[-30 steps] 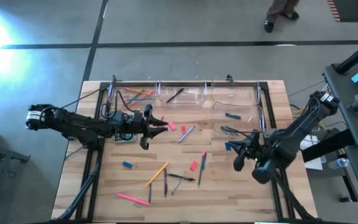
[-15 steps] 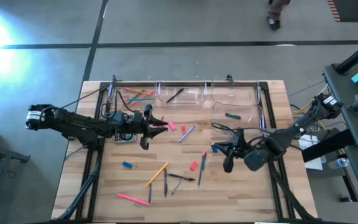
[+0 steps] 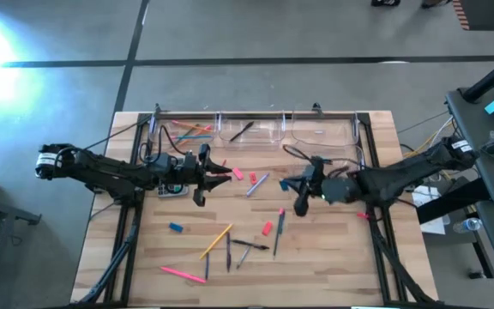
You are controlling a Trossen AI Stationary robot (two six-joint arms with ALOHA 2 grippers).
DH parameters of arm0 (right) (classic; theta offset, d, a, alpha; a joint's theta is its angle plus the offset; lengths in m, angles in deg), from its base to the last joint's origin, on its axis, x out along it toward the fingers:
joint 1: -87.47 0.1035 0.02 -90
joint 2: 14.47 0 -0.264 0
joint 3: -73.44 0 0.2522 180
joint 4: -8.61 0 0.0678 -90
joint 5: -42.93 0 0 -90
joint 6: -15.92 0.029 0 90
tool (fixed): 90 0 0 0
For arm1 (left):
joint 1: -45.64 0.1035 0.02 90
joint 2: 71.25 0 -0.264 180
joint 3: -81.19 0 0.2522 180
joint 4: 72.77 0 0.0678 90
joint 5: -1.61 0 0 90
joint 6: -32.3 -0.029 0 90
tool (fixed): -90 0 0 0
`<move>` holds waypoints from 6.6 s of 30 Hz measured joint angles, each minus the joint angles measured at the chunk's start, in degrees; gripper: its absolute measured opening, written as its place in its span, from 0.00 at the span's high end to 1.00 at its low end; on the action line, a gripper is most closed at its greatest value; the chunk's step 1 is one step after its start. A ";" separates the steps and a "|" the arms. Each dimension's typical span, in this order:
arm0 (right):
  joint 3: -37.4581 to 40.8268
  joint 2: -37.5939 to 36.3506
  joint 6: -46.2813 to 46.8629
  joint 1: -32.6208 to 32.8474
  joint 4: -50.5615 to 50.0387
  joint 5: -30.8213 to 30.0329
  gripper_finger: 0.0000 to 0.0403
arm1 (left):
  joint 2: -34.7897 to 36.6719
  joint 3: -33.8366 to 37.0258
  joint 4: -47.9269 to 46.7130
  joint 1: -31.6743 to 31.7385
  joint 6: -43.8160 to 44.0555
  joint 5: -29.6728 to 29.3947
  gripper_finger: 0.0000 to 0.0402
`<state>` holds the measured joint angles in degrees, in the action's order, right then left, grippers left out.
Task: Sort crayons/erasers/pens/pencils in bins
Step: Put the blue eraser into the top right transparent bin, then put the orange eraser into the top right transparent bin
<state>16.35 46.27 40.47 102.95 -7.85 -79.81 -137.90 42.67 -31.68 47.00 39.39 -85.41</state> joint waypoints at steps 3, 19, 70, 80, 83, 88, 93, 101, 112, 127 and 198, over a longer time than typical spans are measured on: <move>0.53 -0.73 -1.93 -6.59 -0.32 3.02 0.98 | 0.00 0.00 -0.04 0.00 0.00 0.00 0.79; 2.22 -6.13 -9.72 -46.31 -14.88 16.53 0.98 | 0.00 0.00 -0.40 0.02 0.00 0.00 0.79; -0.84 6.78 6.49 12.49 -5.32 5.54 0.58 | -0.91 1.64 -6.09 -0.37 4.63 -0.20 0.79; -3.85 21.93 11.98 14.65 -1.21 8.66 0.59 | -6.24 0.91 -7.36 -0.52 7.69 -0.28 0.79; -5.72 24.92 13.32 14.65 -1.20 8.88 0.59 | -7.23 0.11 -7.28 -0.52 7.74 -0.28 0.79; -8.20 29.18 17.00 13.19 -1.47 13.13 0.58 | -7.35 -0.31 -7.38 -0.56 7.74 -0.26 0.79; -10.57 33.33 17.43 9.87 -2.89 17.10 0.50 | -6.80 -0.28 -7.35 -0.85 7.74 -0.26 0.79; -13.98 35.02 16.81 4.30 -8.05 18.85 0.38 | -6.62 -0.28 -7.38 -1.36 7.63 -0.24 0.79; -14.52 39.73 19.64 -0.63 -9.12 29.20 0.40 | -6.60 -0.38 -7.34 -1.39 7.58 -0.23 0.79; -14.50 39.16 21.53 0.42 -10.24 31.77 0.42 | -6.60 -0.35 -7.39 -1.42 7.54 -0.22 0.79; -14.28 33.81 12.78 1.16 -9.69 25.54 0.98 | -6.58 -0.26 -7.39 -1.49 7.19 -0.20 0.79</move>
<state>2.07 80.08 53.25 104.11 -17.55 -54.27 -144.48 42.41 -39.07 45.51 46.58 -85.60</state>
